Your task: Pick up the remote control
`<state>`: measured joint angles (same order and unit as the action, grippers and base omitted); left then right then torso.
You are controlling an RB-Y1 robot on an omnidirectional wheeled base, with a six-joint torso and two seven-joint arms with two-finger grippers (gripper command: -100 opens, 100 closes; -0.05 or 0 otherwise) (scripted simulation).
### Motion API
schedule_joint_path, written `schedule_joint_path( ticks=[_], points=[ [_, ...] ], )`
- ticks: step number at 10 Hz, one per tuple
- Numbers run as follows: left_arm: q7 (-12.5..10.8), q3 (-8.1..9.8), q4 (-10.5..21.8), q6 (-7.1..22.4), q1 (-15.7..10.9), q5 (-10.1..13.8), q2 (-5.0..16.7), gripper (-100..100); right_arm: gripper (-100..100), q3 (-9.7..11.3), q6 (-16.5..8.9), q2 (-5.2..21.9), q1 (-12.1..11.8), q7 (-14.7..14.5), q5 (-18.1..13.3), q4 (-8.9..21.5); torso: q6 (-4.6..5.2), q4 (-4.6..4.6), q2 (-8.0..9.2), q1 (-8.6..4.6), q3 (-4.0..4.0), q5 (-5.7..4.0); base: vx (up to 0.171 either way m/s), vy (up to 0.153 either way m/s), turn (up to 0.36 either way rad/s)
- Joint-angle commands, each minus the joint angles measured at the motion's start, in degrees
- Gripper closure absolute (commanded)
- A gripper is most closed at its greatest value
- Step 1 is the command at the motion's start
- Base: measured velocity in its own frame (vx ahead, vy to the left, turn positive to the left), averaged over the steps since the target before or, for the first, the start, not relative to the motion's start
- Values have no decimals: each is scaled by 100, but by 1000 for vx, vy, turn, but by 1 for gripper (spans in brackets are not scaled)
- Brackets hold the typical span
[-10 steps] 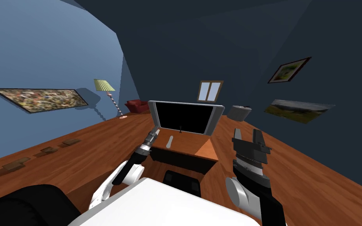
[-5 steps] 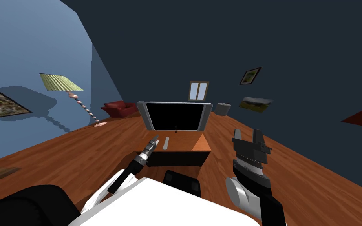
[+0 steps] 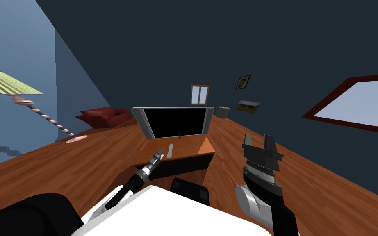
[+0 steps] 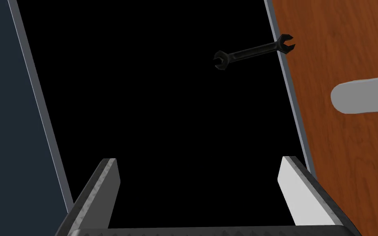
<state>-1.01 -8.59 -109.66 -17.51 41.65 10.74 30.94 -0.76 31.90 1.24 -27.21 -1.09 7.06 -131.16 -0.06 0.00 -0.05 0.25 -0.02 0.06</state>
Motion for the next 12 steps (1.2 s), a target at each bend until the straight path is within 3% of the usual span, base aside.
schedule_joint_path(
  ticks=[1,3,4,5,6,7,8,9,10,11,12],
  points=[
    [-119,-166,286,22,48,152,266,-100,0,0,0,0,0,0,0,0,0,0,0,0,0,0,-24,45,-290],
    [-119,-166,457,22,48,152,266,-100,0,0,0,0,0,0,0,0,2,-1,-6,0,-4,0,-18,27,-117],
    [-201,-323,642,53,141,270,475,-100,0,0,0,0,-1,0,0,0,-2,-2,-10,-7,-6,-1,-17,17,-316],
    [-201,-323,767,53,141,270,475,-100,0,1,0,0,1,0,0,0,5,-2,-8,-7,-5,-1,-18,32,-234],
    [-284,-485,928,83,224,382,675,-100,0,0,0,0,0,0,0,0,0,-2,-9,-3,-5,-1,-19,34,-345],
    [-284,-485,1084,83,224,382,679,-100,0,1,0,0,1,0,0,0,5,-2,-9,1,-6,0,-23,30,-258],
    [-368,-653,1347,110,297,489,876,-100,0,0,0,0,0,0,0,0,-1,-2,-8,-2,-5,0,-27,25,-395],
    [-368,-653,1404,110,297,489,876,-100,0,0,0,0,1,0,0,0,4,-1,-5,-2,-3,-1,-19,26,-225],
    [-452,-823,1563,134,360,589,1065,-100,0,0,0,0,-1,0,0,0,-1,-1,-9,-4,-5,-1,-8,15,-352],
    [-452,-823,1727,134,360,589,1065,-100,0,0,0,0,0,0,0,0,4,-3,-14,-4,-8,-1,-5,17,-218],
    [-536,-996,1937,156,411,682,1244,-100,0,0,0,0,-1,0,0,0,-2,-3,-17,-6,-9,-1,1,7,-364]
  ],
)
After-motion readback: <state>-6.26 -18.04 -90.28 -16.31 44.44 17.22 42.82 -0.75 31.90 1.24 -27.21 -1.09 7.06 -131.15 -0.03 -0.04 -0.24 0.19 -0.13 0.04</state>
